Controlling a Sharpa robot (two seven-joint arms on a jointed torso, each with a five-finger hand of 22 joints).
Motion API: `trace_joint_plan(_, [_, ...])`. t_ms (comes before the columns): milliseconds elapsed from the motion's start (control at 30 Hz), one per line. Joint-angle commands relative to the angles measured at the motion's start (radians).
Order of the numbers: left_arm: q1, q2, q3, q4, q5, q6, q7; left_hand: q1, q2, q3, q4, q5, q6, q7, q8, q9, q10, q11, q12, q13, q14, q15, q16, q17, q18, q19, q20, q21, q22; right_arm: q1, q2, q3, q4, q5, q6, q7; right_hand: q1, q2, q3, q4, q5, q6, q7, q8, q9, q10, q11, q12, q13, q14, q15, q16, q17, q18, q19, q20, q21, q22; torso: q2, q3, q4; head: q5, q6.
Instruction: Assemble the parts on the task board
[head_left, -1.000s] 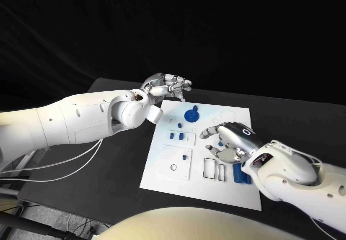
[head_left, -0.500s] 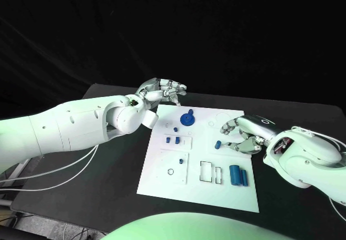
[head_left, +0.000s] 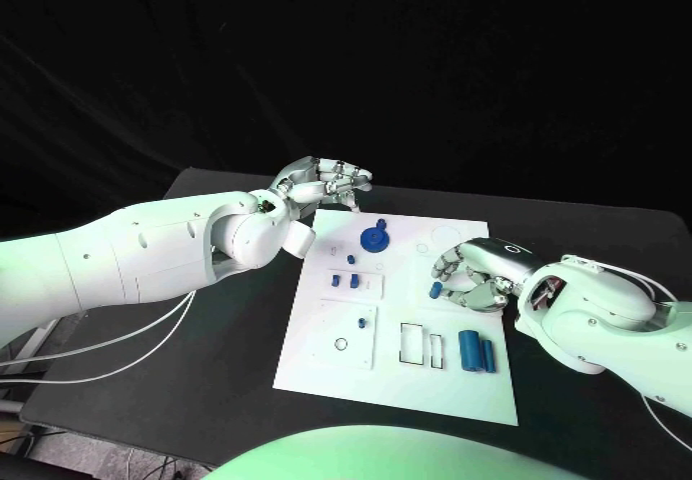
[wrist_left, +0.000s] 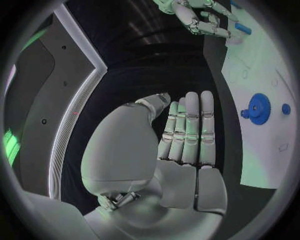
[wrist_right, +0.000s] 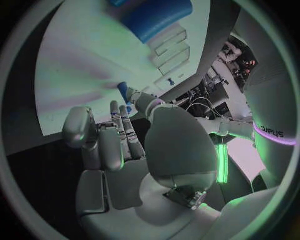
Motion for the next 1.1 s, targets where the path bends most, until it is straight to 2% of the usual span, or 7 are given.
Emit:
trace_joint_plan(33, [0.001,0.001,0.001,0.002,0.005,0.017,0.007,0.0,0.007,-0.003,-0.001,0.001,-0.006,0.003,-0.006,0.0,-0.006,0.003,-0.005,-0.001,-0.009,0.0,-0.004,0.001,0.01,-0.005,0.005,-0.004,-0.001,-0.005,0.011,-0.001,-0.006,-0.01,0.01,-0.004,0.0,0.012,0.011,0.0,-0.006,0.011,0.0,0.004,0.002,0.015,-0.001,0.008,-0.002,0.03,-0.002,0.009,0.006,-0.011,0.01,-0.003,0.009,0.034,0.0,0.0,0.0001,0.003,-0.001])
trace_joint_plan(367, [0.001,0.001,0.001,0.002,0.005,0.018,0.006,0.0,0.007,-0.003,-0.001,0.001,-0.006,0.003,-0.006,0.0,-0.006,0.003,-0.005,-0.001,-0.009,0.0,-0.004,0.001,0.01,-0.005,0.005,-0.004,-0.001,-0.013,0.029,-0.004,-0.023,-0.019,0.027,-0.008,0.0,0.03,0.046,0.013,-0.021,0.056,-0.015,0.018,0.008,0.068,-0.016,0.021,-0.003,0.039,-0.013,0.026,0.033,-0.021,0.035,-0.012,0.06,0.063,-0.001,-0.0007,-0.0022,0.008,-0.003])
trace_joint_plan(600, [0.001,0.001,0.001,0.002,0.005,0.019,0.005,0.0,0.007,-0.003,-0.001,0.001,-0.006,0.003,-0.006,0.0,-0.006,0.003,-0.005,-0.001,-0.009,0.0,-0.004,0.001,0.01,-0.005,0.005,-0.004,-0.001,-0.015,0.033,-0.005,-0.025,-0.031,0.022,-0.012,-0.001,0.044,0.059,0.022,-0.027,0.086,-0.025,0.032,0.016,0.096,-0.026,0.024,-0.002,0.041,-0.021,0.031,0.041,-0.024,0.043,-0.019,0.077,0.074,0.0,0.0008,-0.0011,0.008,-0.004])
trace_joint_plan(667, [0.001,0.001,0.001,0.002,0.005,0.019,0.005,0.0,0.007,-0.003,-0.001,0.001,-0.006,0.003,-0.006,0.0,-0.006,0.003,-0.005,-0.001,-0.009,0.0,-0.004,0.001,0.01,-0.005,0.005,-0.004,-0.001,-0.015,0.034,-0.005,-0.026,-0.038,0.015,-0.016,0.005,0.058,0.07,0.024,-0.052,0.097,-0.03,0.04,0.02,0.107,-0.03,0.025,-0.001,0.042,-0.025,0.034,0.044,-0.025,0.045,-0.023,0.082,0.078,-0.001,0.0004,-0.0011,0.007,-0.005])
trace_joint_plan(800, [0.001,0.001,0.001,0.002,0.005,0.019,0.004,0.002,0.01,-0.004,-0.001,0.001,-0.005,0.002,-0.005,0.001,-0.005,0.002,-0.004,0.0,-0.01,-0.001,-0.002,0.002,0.011,-0.005,0.005,-0.005,-0.001,-0.016,0.035,-0.006,-0.026,-0.044,-0.013,-0.02,0.011,0.086,0.084,0.032,-0.054,0.119,-0.038,0.059,0.032,0.132,-0.039,0.03,0.002,0.043,-0.032,0.037,0.049,-0.028,0.051,-0.029,0.094,0.087,-0.001,0.0001,-0.0013,0.006,-0.005])
trace_joint_plan(1100, [0.001,0.002,0.001,0.0,0.005,0.02,0.004,0.002,0.01,-0.004,-0.001,0.001,-0.005,0.002,-0.005,0.001,-0.005,0.002,-0.004,0.0,-0.01,-0.001,-0.002,0.002,0.011,-0.005,0.005,-0.005,-0.001,-0.017,0.027,-0.006,-0.009,-0.043,-0.09,-0.03,0.013,0.094,0.088,0.031,-0.054,0.127,-0.043,0.075,0.044,0.151,-0.045,0.034,0.006,0.045,-0.037,0.039,0.053,-0.03,0.055,-0.034,0.104,0.093,-0.001,0.0,-0.0013,0.005,-0.005])
